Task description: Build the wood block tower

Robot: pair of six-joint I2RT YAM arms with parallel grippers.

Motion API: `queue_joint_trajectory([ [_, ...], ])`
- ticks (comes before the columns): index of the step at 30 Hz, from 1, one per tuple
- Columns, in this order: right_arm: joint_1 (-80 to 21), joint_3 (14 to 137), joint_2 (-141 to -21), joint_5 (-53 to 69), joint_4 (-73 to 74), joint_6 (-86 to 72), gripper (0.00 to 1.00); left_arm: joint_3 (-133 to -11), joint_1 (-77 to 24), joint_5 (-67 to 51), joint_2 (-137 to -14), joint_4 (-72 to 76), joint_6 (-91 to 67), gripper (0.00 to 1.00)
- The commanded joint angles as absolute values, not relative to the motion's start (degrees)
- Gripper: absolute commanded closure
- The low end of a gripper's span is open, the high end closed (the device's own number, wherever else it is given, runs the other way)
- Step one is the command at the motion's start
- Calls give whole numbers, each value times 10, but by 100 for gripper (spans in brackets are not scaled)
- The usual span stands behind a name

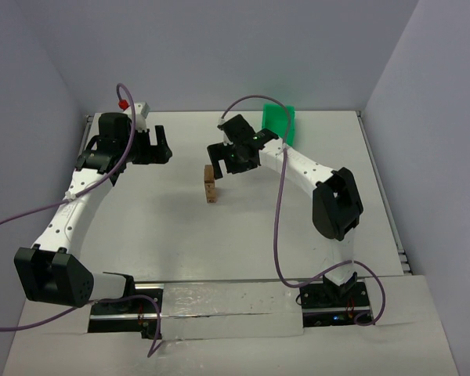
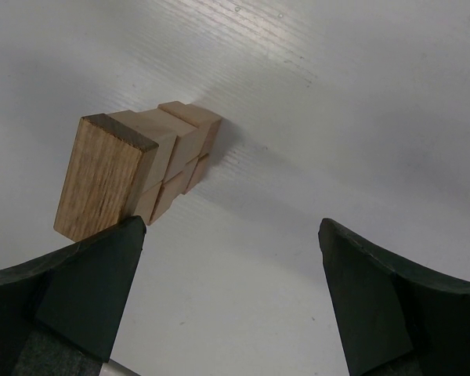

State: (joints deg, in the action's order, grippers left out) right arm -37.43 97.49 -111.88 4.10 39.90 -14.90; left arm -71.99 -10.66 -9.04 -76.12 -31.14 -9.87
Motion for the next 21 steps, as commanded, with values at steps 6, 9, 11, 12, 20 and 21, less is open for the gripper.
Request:
queue_joint_trajectory([
  [6, -380, 997, -1112, 39, 392, -141, 0, -727, -105, -98, -756, -305, -102, 1],
  [9, -381, 994, -1109, 26, 391, -139, 0, -726, -105, -98, -755, -305, -102, 1],
  [11, -381, 993, -1107, 15, 390, -137, 0, -727, -105, -98, -755, -305, -102, 1],
  [12, -380, 992, -1106, 9, 389, -137, 0, -726, -105, -98, -754, -304, -101, 1],
  [20, -374, 998, -1107, -24, 391, -143, 0, -726, -105, -98, -751, -304, -101, 1],
  [21, -374, 1000, -1109, -22, 390, -143, 0, -726, -105, -98, -751, -304, -101, 1],
])
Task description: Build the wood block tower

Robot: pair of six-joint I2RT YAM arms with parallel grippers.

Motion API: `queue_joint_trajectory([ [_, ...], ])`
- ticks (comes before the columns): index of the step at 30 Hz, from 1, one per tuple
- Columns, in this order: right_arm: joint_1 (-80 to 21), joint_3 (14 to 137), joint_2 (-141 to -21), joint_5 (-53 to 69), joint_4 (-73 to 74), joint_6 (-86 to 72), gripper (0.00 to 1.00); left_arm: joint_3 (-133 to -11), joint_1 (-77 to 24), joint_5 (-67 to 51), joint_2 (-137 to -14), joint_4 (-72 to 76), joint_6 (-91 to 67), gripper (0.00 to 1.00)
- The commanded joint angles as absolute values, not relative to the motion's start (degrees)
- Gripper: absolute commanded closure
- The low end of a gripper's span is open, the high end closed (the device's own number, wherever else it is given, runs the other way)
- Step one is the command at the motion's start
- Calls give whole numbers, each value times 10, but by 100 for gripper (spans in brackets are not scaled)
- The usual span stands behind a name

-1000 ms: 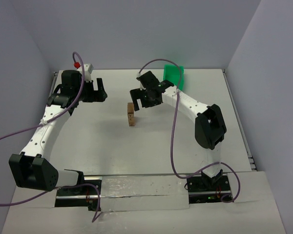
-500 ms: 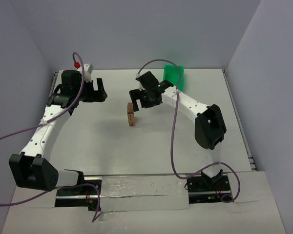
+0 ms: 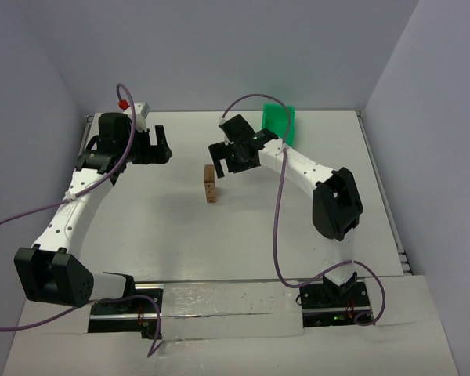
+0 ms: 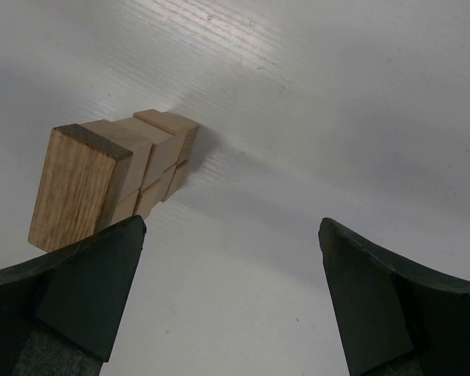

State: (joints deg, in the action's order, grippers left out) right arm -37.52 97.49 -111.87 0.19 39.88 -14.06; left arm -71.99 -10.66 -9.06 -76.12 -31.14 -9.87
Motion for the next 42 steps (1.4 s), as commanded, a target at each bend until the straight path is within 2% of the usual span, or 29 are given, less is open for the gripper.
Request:
queue_joint_trajectory([
  [1, -373, 1001, -1110, -22, 390, -144, 0, -726, -105, -98, -751, -304, -102, 1],
  [42, -372, 1041, -1140, -24, 369, -141, 0, -731, -105, -105, -749, -307, -101, 1],
])
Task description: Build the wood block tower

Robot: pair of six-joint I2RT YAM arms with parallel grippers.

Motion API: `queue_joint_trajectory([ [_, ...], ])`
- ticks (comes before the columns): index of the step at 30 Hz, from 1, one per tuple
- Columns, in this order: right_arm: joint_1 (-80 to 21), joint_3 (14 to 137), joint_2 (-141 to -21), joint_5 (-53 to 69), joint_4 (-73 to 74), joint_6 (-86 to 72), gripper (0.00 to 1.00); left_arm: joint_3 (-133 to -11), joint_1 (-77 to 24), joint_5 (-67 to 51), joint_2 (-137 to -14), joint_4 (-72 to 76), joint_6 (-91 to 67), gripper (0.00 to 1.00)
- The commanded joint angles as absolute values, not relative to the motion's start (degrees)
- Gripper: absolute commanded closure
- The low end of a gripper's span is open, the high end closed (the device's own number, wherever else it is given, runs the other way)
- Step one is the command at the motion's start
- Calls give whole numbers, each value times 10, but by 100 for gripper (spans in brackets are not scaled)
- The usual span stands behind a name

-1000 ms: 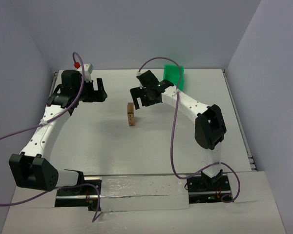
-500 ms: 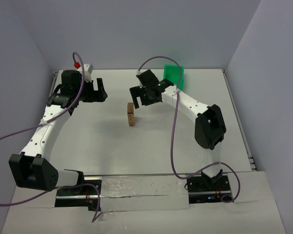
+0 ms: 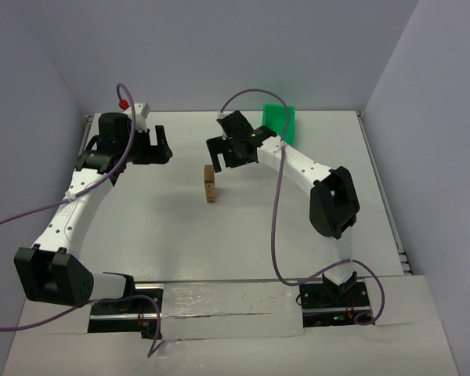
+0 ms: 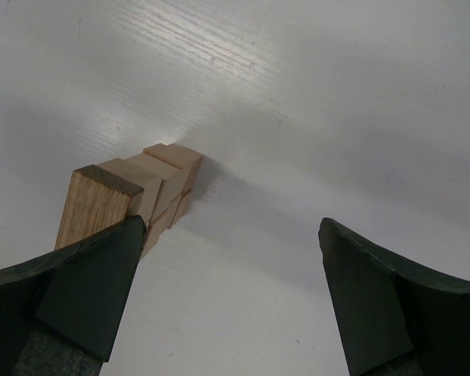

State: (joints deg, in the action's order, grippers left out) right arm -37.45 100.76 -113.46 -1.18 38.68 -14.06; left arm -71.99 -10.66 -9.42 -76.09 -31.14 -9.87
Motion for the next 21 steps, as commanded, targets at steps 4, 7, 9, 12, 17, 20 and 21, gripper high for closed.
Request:
queue_joint_trajectory([
  [4, -371, 1045, -1142, -22, 370, -142, 0, -730, -105, -104, -750, -307, -102, 1],
  [7, -372, 1045, -1142, -23, 370, -140, 0, -730, -105, -104, -749, -307, -102, 1],
  [9, -372, 1045, -1141, -23, 371, -140, 0, -729, -105, -104, -749, -307, -101, 1],
  [12, -371, 1044, -1140, -22, 371, -140, 0, -728, -105, -103, -748, -306, -101, 1],
  [17, -372, 1042, -1132, -31, 375, -139, 0, -725, -105, -103, -744, -306, -98, 1],
  [20, -367, 1037, -1114, -34, 381, -133, 0, -724, -102, -113, -739, -309, -92, 1],
  [21, -365, 1033, -1107, -35, 382, -130, 0, -723, -101, -117, -737, -309, -91, 1],
])
